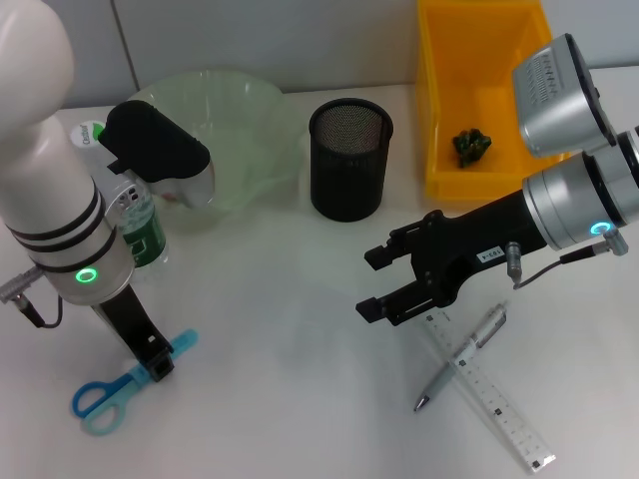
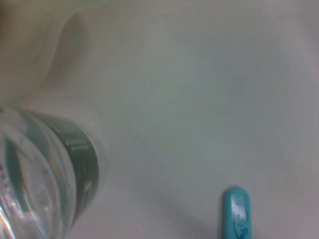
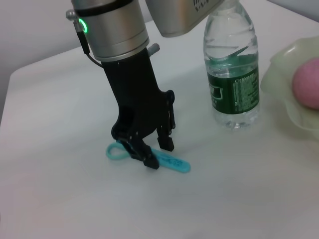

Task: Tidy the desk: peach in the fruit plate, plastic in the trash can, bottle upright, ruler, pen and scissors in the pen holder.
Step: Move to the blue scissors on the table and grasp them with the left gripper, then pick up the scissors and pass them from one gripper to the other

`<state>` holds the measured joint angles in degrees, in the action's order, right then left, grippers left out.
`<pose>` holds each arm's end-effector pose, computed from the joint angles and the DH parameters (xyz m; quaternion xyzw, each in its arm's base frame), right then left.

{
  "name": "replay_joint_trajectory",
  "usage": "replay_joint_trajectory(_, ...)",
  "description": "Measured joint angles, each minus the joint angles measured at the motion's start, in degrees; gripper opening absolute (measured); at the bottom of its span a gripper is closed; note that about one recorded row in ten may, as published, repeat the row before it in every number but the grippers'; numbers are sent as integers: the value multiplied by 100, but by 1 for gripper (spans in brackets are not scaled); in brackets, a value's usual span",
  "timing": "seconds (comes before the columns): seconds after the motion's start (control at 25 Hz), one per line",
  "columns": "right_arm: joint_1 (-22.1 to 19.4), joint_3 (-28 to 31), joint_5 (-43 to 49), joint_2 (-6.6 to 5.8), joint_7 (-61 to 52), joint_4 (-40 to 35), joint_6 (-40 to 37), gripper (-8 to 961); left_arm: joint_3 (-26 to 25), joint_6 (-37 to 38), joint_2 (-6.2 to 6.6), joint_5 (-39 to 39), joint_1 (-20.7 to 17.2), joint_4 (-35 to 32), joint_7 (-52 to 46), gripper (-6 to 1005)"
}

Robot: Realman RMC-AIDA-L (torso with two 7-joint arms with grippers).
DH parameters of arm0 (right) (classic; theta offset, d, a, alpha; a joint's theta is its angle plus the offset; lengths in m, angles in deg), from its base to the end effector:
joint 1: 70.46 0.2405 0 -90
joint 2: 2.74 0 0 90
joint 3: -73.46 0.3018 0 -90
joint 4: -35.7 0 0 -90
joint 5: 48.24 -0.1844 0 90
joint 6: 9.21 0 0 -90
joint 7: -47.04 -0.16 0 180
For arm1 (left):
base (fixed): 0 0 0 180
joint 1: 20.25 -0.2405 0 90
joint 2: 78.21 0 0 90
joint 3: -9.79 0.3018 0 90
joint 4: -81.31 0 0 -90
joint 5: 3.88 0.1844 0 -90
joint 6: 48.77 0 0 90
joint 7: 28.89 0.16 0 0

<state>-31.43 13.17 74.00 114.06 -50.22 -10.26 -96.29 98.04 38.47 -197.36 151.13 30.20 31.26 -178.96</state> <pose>0.2317 0.3626 -0.0533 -0.9830 0.1712 0.0591 0.0304 -0.2344 0.3722 -0.0782 -0.8782 -0.3109 0.3451 0.1138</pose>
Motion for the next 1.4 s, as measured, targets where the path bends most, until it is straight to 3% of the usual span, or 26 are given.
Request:
replay_joint_trajectory(0.24,9,0,0,0,-16,0,-8,773,40,-19,-1,31,-8,3,-5,445)
replay_joint_trajectory(0.32,9,1,0,0,-22,0,-9,772,47,-20,-2,33,-9,-1,-12,300)
replay_joint_trajectory(0.52,12,62,0,0,-28,0,-33,772,-98,28,1,0,-24,-147,-70,299)
replay_joint_trajectory(0.84,5,143,0,-10,-30,-6,-56,772,-355,338,29,-8,-77,-559,-20,205)
replay_joint_trajectory(1.0,-1,237,0,-29,-31,-17,-69,772,-647,527,37,-34,-96,-709,75,207)
replay_joint_trajectory(1.4,-78,1167,0,-162,-66,-14,-417,772,-2332,944,60,-788,-337,-796,694,212)
